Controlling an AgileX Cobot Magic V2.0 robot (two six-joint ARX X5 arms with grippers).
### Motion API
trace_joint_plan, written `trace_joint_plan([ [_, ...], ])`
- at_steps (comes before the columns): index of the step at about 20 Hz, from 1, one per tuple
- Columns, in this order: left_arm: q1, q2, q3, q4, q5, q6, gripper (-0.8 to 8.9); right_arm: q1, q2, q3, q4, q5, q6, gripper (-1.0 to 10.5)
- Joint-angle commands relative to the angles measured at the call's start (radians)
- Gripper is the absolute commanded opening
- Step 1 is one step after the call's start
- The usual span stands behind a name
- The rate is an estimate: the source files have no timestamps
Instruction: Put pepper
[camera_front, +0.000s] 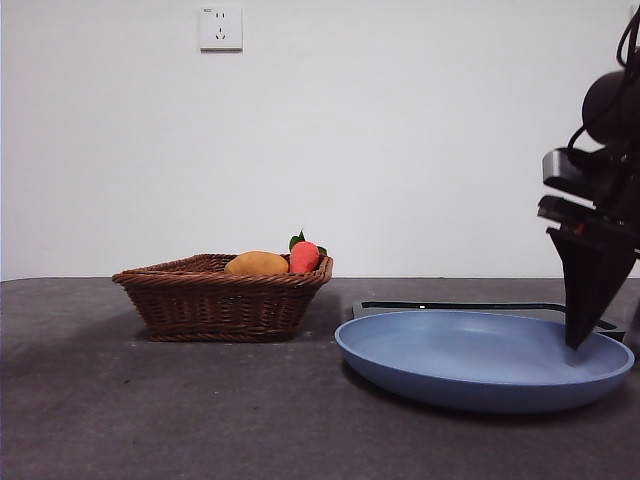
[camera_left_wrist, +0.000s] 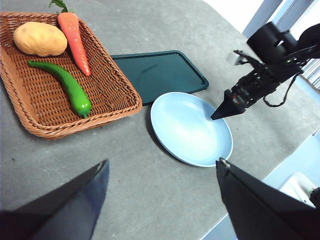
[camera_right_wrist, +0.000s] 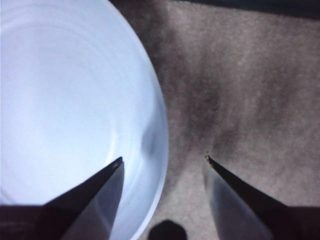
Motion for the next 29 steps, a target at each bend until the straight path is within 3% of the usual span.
trace_joint_plan([
  [1,-0.004,0.003,0.016,0.013,0.005,0.000,3.74,0.003,0.031,0.018,0.008,-0.002,-0.008,2.0],
  [8,-0.004,0.003,0.016,0.013,-0.039,0.000,3.74,0.002,0.033,0.018,0.018,-0.059,-0.008,0.0],
  [14,-0.023,0.097,0.016,0.040,-0.085,-0.007,3.74,-0.002,0.005,0.018,0.006,-0.093,0.044,0.0],
  [21,-0.192,0.426,0.109,0.191,-0.282,-0.034,3.74,-0.035,-0.241,0.018,-0.058,-0.105,0.101,0.0],
  [29,-0.318,0.961,0.495,0.185,-0.517,-0.033,3.74,-0.140,-0.482,0.018,-0.122,-0.106,0.115,0.0],
])
